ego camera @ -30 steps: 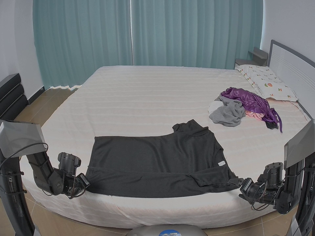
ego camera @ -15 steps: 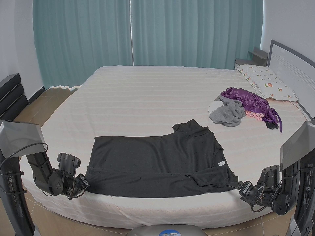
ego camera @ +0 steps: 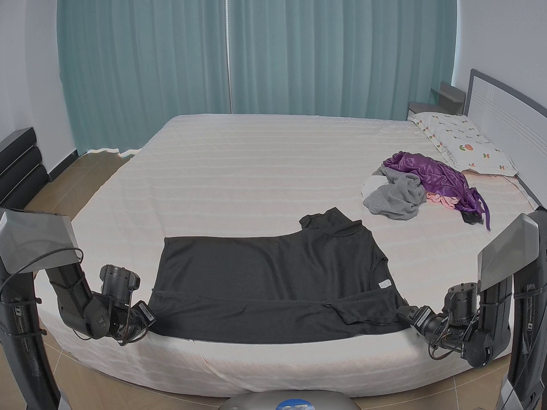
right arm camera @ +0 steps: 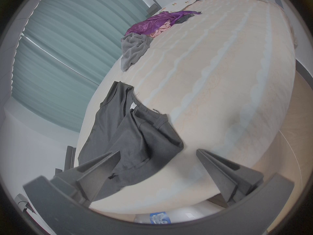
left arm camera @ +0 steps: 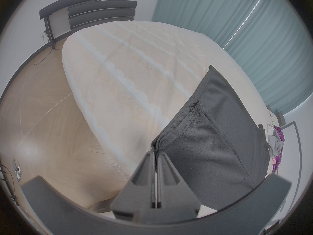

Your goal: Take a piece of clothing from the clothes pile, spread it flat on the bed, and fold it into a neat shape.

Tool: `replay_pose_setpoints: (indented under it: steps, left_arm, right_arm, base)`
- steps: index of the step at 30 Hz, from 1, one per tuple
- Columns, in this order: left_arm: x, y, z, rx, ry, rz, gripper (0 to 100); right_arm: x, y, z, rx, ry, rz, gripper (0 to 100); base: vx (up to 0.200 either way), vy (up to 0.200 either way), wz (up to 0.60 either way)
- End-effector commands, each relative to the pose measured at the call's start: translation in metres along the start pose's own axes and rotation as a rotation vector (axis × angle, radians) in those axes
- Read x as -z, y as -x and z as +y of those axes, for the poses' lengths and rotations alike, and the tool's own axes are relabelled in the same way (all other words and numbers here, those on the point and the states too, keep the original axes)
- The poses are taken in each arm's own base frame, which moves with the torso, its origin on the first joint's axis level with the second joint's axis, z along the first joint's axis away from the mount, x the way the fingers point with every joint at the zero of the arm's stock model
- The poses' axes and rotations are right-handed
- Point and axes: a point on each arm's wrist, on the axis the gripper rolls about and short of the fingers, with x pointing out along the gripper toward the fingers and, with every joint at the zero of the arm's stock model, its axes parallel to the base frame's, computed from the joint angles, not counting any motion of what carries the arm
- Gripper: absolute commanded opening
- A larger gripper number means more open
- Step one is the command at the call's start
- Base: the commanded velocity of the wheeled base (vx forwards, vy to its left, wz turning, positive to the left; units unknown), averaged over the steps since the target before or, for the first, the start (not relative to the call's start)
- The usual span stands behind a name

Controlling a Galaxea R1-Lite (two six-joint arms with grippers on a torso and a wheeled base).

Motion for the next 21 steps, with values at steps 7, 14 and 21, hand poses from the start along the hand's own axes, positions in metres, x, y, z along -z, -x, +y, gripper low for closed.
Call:
replay_pose_setpoints:
  steps: [7,14,21]
  left_arm:
    - [-0.001,-0.001,0.0,-0.001,0.004,-0.001,0]
    - [-0.001,0.0,0.001,-0.002,0.003,-0.002,0]
    - [-0.007,0.004,0.003,0.003,0.013,-0.02,0]
  right_arm:
    - [-0.004,-0.012,0.001,-0.007,-0.005,-0.019,0]
    - [-0.009,-0.001,-0.001,-0.006,-0.019,-0.039,0]
    - [-0.014,0.008,-0.003,0.001,-0.032,-0.052,0]
  base:
    - [0.0,0.0,0.0]
    - [0.0,0.0,0.0]
    - [0.0,0.0,0.0]
